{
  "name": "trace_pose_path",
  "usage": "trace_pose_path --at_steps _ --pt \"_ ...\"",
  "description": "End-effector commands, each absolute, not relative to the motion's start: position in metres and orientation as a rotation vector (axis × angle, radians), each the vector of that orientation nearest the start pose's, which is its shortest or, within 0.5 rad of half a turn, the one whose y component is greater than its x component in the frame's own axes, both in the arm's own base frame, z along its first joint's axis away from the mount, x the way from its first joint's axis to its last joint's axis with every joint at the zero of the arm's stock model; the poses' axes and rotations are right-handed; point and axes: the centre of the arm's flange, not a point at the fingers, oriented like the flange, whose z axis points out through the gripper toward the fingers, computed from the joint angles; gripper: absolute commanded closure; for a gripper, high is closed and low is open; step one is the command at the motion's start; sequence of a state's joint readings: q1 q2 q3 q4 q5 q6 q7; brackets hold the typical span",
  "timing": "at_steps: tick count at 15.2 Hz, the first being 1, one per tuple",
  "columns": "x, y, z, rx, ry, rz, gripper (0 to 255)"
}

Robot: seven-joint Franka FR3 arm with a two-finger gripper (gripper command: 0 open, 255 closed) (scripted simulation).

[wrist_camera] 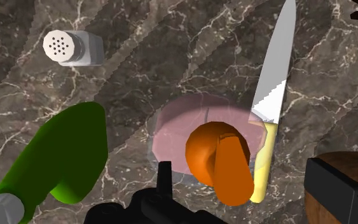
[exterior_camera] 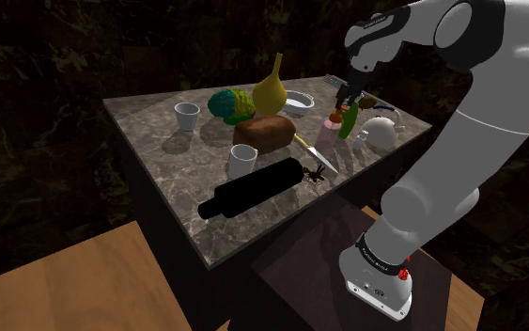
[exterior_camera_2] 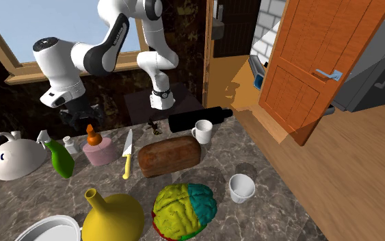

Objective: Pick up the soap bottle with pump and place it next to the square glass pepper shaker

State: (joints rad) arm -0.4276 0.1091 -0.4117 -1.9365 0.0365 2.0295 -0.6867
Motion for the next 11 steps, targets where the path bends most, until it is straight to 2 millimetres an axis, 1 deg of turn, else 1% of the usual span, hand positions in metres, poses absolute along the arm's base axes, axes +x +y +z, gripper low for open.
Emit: trace_pose_path --at_steps 1,3,11 --pt "0.394 -0.427 0.452 -3.134 0.262 0.02 0" --pt "0.394 -0.427 0.476 -3.134 0.262 0.02 0" --pt "0.394 -0.427 0.476 -3.134 0.262 0.02 0"
